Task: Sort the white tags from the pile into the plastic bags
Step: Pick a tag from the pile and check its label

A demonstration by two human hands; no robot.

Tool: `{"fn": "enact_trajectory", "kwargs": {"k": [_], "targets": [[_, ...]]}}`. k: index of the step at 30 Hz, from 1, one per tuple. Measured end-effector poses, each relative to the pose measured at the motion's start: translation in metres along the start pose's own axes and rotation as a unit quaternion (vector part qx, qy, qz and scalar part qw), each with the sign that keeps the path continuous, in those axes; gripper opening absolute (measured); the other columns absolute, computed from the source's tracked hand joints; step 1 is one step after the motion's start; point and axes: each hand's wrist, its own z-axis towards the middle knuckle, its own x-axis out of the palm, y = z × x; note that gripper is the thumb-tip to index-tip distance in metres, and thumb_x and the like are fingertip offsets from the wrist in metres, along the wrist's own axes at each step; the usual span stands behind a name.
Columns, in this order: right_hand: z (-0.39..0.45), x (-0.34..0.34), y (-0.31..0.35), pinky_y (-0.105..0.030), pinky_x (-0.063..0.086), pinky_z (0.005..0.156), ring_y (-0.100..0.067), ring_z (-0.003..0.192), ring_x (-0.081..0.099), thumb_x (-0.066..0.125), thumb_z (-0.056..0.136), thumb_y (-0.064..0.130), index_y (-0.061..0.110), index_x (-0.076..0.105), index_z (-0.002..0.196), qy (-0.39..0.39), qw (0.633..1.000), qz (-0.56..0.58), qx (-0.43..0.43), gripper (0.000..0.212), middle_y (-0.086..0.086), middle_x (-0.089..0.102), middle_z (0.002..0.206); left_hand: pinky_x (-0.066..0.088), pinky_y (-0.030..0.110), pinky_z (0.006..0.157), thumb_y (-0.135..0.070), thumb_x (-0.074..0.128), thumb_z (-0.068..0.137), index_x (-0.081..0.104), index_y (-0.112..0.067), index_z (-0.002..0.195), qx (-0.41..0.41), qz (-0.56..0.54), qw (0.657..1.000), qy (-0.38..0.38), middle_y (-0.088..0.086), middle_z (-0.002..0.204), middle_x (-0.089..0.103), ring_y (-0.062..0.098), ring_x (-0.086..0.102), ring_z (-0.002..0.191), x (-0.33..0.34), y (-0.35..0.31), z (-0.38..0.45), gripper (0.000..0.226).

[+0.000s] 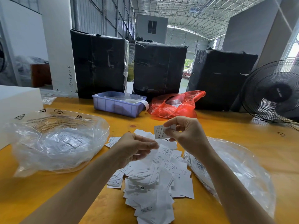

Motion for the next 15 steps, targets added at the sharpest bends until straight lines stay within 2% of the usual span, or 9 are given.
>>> {"fn": "enact_trajectory", "kwargs": {"k": [7,15], "targets": [[-0.0006,-0.0009,0.0027,-0.015,0.053,0.055,-0.013,0.084,0.065,0.07,0.08,0.0,0.022,0.064,0.076,-0.003,1.0,0.016,-0.023,0.024,0.004,0.064,0.088,0.046,0.018,0.049,-0.016,0.079,0.055,0.077,-0.003,0.076,-0.011,-0.031,0.999,0.032,0.004,0.062,0.067,0.007,0.054,0.047,-0.0002,0.0,-0.0009,0.025],[-0.0007,0.0004,0.0013,-0.017,0.055,0.056,-0.011,0.082,0.064,0.069,0.081,-0.002,0.02,0.065,0.077,0.002,1.0,-0.014,-0.026,0.023,0.007,0.062,0.086,0.049,0.018,0.054,-0.019,0.08,0.053,0.077,-0.005,0.076,-0.013,-0.024,0.999,0.044,0.004,0.068,0.07,0.007,0.056,0.049,0.0002,-0.0006,-0.0006,0.027]]}}
